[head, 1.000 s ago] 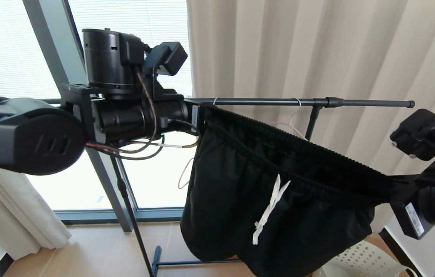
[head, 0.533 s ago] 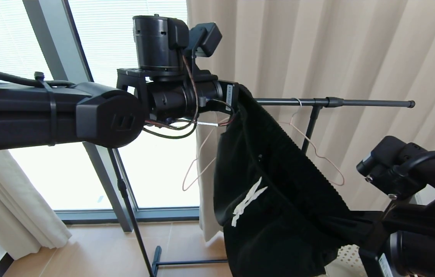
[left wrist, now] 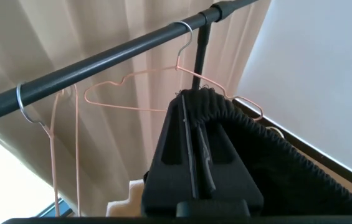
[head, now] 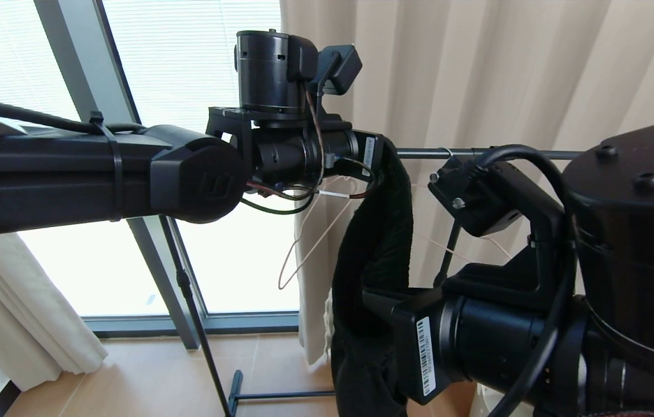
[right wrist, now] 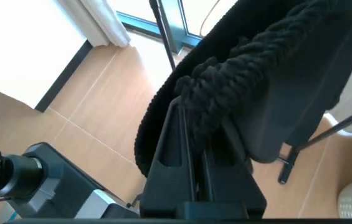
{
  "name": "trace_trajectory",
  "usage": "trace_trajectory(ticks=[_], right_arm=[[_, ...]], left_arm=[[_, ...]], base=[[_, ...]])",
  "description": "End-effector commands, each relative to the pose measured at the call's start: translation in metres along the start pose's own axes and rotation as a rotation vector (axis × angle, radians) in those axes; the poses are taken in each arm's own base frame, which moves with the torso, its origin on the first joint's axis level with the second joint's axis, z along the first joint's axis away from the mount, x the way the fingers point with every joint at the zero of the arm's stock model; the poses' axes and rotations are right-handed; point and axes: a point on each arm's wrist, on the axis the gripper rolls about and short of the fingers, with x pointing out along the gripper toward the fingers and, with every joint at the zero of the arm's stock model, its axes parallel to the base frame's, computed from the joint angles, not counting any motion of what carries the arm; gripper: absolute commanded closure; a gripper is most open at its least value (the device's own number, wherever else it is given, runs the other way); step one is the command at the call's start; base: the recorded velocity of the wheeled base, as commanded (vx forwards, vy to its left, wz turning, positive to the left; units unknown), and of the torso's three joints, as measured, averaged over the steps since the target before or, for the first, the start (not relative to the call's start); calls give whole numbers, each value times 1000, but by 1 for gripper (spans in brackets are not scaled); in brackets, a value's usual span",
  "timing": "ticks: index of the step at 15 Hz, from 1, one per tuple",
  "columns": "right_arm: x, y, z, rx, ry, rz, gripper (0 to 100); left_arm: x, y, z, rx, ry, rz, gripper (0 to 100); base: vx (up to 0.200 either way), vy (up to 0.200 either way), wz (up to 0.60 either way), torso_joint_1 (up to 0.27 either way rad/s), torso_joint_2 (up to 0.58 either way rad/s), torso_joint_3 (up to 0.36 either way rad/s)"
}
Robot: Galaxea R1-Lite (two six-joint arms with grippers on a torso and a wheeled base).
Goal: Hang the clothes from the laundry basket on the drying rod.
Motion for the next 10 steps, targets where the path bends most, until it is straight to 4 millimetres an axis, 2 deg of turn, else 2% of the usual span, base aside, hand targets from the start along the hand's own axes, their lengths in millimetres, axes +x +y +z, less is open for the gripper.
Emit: trace_trajectory(ticks=[1,4,7,10], right_arm=[[7,0,-4,-4,16,-17,100],[-5,-26,-6,3,11,-76,100],[-16,-62,-7,-43,11,-182,100],[-13,-103,3,-79,12,-357,100]], left_arm=[[-4,-1,3,2,-7,-1,100],[-16,4,7,-1,-6,16,100],[-36,12,6,-3,50,45,100],[-62,19,6,62,112,71,100]], base=[[0,0,0,0,0,0],[0,0,0,0,0,0],[0,0,0,0,0,0],[0,0,0,0,0,0]])
